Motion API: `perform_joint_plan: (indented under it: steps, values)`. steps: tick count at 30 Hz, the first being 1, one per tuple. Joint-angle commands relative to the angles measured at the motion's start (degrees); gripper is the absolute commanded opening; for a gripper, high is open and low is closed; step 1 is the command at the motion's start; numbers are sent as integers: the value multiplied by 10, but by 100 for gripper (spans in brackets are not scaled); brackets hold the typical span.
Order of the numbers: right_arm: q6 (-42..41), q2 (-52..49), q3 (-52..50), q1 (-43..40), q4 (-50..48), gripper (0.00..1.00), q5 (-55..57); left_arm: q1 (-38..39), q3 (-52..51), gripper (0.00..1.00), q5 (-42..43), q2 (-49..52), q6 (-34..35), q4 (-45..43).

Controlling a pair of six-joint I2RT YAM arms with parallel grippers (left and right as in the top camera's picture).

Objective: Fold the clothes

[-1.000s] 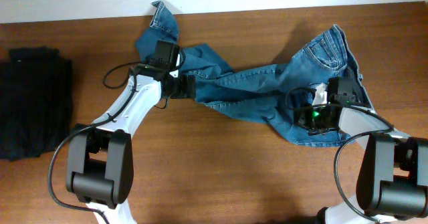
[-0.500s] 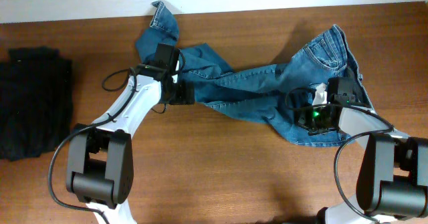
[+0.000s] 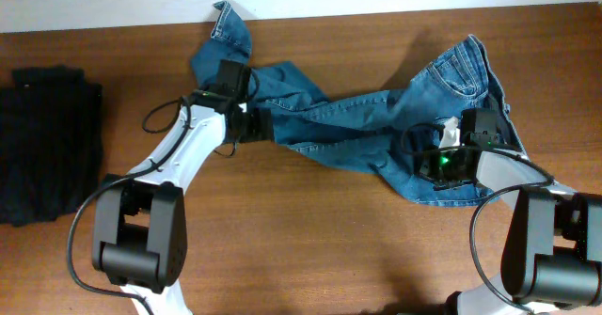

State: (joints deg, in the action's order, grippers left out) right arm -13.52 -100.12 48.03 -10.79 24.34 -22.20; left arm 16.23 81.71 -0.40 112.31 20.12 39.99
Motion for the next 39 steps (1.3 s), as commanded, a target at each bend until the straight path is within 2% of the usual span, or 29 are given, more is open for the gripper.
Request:
perform_joint_plan:
  steps: [1,9,12,19,21,22,27,29,31,39]
  values:
    - [-3,-73,-66,18,32,5,34,-12,-5,100,0,5,44,-34]
    - [-3,-73,-66,18,28,5,38,-12,-21,99,2,13,48,-115]
    - [-3,-73,-66,18,28,5,38,-12,-21,99,-6,24,62,-113]
    - [-3,-73,-66,18,28,5,38,-17,-21,89,-11,51,63,-110]
    - [-3,-73,-66,18,28,5,38,-18,-21,89,-11,54,63,-110]
    - [-3,-73,-66,18,28,5,38,-18,-21,84,-11,54,63,-110]
    - [-3,-73,-66,18,28,5,38,-20,-21,76,-16,54,65,-95]
    - [-3,-73,-66,18,28,5,38,-23,-21,60,-15,54,65,-83]
    - [-3,-73,-66,18,28,5,38,-27,-21,50,-15,54,65,-75]
    - [-3,-73,-66,18,28,5,38,-42,-21,50,-28,54,65,-95]
